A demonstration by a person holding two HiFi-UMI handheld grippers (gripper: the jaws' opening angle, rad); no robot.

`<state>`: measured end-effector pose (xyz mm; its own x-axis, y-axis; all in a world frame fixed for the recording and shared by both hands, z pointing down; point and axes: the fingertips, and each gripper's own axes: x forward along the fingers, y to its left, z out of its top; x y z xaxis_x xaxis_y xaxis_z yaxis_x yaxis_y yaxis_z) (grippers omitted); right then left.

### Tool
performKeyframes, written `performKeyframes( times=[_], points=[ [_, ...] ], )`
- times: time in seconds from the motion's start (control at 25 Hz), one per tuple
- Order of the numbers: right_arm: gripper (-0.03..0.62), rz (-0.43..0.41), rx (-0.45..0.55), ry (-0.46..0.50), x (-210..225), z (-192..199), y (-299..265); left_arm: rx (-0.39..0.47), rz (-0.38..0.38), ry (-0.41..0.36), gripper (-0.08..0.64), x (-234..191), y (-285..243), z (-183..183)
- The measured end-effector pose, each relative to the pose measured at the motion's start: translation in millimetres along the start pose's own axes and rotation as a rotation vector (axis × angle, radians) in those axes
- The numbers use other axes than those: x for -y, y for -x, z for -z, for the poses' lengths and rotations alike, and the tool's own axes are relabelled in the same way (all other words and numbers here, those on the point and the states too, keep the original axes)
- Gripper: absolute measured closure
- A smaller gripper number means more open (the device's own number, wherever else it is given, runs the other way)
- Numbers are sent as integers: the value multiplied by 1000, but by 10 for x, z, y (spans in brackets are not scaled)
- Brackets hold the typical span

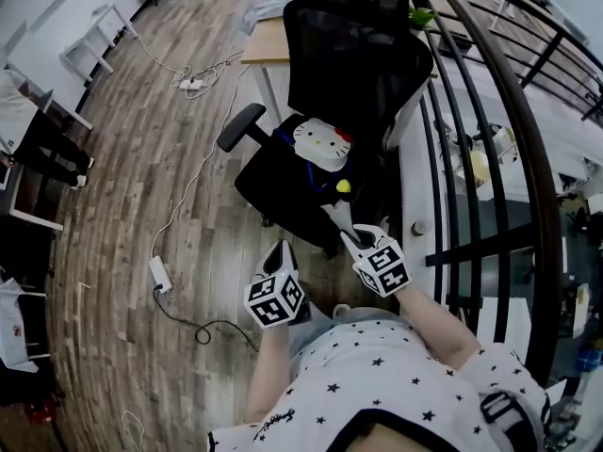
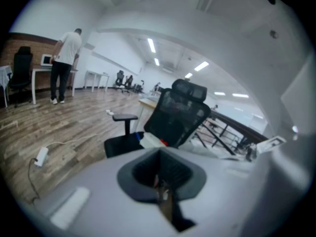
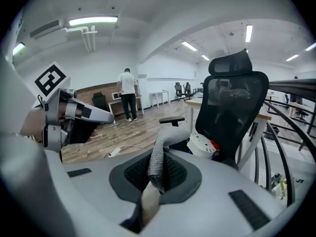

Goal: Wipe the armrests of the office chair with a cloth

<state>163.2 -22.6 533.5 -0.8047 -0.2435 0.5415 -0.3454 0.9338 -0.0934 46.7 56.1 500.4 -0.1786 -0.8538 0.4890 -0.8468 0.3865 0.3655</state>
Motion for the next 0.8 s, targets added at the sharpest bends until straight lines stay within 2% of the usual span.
performKeyframes(
  times=[0.4, 0.8],
  points=[
    [566, -14, 56, 13, -364, -668, -597, 10, 3, -11, 557, -700, -89, -458],
    [566, 17, 102, 13, -672, -1423, -1256, -8, 39, -56, 557, -1457, -261, -1091]
  ],
)
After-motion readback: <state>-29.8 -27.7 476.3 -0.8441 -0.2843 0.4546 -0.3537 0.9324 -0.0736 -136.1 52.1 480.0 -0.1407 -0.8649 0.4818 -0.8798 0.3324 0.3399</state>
